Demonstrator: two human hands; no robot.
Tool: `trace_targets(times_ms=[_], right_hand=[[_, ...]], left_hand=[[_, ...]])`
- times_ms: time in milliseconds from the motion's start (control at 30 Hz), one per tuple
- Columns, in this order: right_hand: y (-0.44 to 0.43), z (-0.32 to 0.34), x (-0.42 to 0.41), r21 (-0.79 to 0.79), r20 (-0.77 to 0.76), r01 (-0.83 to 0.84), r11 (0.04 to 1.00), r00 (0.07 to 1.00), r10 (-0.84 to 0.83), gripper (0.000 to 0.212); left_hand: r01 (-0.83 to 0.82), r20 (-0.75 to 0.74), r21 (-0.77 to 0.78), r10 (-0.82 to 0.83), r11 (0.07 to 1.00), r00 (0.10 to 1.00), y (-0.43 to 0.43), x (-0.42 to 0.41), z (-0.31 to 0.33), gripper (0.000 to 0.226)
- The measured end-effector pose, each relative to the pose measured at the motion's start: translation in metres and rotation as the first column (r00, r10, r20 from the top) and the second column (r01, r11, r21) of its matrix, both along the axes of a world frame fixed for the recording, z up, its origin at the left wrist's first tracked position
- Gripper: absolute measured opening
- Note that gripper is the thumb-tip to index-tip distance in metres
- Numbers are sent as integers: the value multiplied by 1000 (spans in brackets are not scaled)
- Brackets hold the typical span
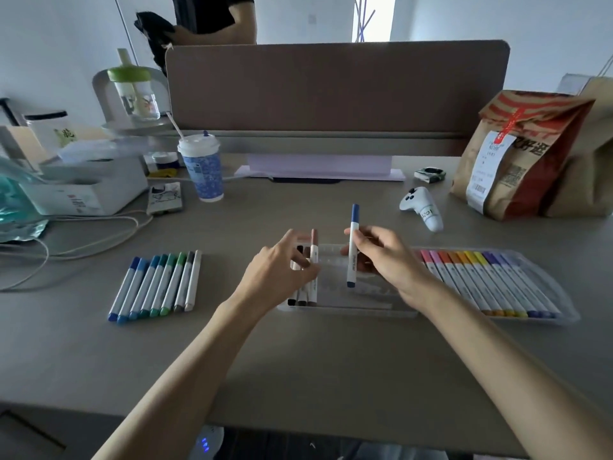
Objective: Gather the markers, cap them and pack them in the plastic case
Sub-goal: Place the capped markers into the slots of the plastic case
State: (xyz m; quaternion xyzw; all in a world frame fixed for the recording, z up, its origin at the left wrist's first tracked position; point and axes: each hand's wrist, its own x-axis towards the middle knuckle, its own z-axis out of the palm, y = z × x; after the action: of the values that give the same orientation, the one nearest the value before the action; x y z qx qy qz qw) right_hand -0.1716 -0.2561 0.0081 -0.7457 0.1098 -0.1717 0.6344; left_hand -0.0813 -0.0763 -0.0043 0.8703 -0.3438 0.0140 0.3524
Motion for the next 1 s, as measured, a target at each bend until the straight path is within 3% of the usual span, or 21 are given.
trace_targets(times_ms=[100, 200, 433, 567, 733, 867, 1000], right_hand=[[0, -1, 0, -12, -9, 4, 1000, 1000, -4, 19], [0, -1, 0, -11, -23, 6, 1000, 1000, -6, 17], [3, 0, -1, -24, -38, -11, 1000, 999, 10, 17], [5, 2, -3, -40, -61, -35, 999, 998, 32, 21], [7, -4, -2, -155, -130, -69, 986, 990, 49, 21], [10, -10, 2, -174, -171, -57, 983, 985, 27, 22], [10, -10, 7, -219, -222, -52, 974, 975, 2, 21]], left_hand=[[-17, 200, 80, 0, 997, 980, -1, -6, -2, 32], [-36, 278, 86, 10, 996, 961, 0, -3, -7, 25], [-2, 308, 36, -9, 999, 951, 4, 7, -18, 23], [110, 237, 165, -147, 980, 960, 4, 13, -24, 45], [116, 166, 234, -157, 965, 974, 2, 17, -25, 53], [144, 174, 142, -168, 979, 970, 4, 15, -31, 65], [112, 193, 68, -124, 991, 973, 9, 11, -32, 49]])
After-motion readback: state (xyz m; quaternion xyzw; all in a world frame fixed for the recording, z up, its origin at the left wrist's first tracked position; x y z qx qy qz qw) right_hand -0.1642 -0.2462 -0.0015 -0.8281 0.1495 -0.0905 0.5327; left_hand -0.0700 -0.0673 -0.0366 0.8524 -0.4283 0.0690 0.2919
